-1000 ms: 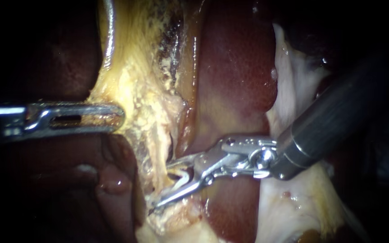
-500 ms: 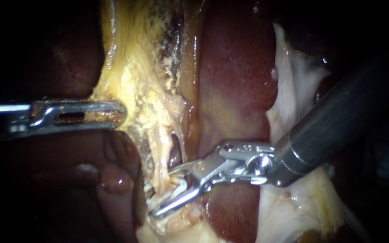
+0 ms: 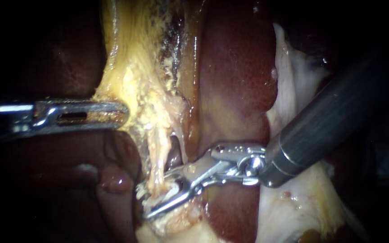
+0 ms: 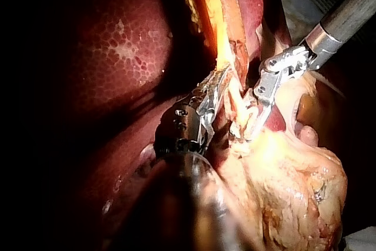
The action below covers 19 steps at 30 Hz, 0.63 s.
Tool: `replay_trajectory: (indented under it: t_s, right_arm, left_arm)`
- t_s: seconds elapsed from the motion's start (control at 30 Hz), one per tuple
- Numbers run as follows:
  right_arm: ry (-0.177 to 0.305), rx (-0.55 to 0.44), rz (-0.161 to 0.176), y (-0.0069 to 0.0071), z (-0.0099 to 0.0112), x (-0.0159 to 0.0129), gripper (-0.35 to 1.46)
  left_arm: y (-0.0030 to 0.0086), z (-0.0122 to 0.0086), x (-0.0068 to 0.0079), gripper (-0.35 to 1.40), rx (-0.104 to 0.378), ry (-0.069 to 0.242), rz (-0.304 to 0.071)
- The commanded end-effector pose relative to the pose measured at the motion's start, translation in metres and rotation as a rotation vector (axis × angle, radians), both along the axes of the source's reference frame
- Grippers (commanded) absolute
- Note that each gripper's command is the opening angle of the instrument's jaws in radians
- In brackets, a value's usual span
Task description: Clipping second clip left tube
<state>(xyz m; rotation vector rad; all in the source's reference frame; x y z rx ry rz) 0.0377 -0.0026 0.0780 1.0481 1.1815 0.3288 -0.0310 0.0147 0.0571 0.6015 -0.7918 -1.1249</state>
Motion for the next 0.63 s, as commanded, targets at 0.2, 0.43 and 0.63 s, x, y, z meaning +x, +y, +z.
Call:
replay_trajectory:
  t_s: [0.2, 0.43, 0.63]
  right_arm:
    - [-0.040, -0.015, 0.014, 0.0012, 0.0008, -0.0007, -0.35]
    - [-0.041, -0.017, 0.015, 0.0010, 0.0005, -0.0007, -0.35]
    - [-0.039, -0.016, 0.012, 0.0009, 0.0006, -0.0007, -0.35]
  left_arm:
    - [0.0000, -0.0001, 0.0000, -0.35, 0.000, 0.000, 0.000]
    - [-0.0001, -0.0001, 0.0000, -0.35, 0.000, 0.000, 0.000]
    - [0.0000, -0.0001, 0.0000, -0.35, 0.000, 0.000, 0.000]
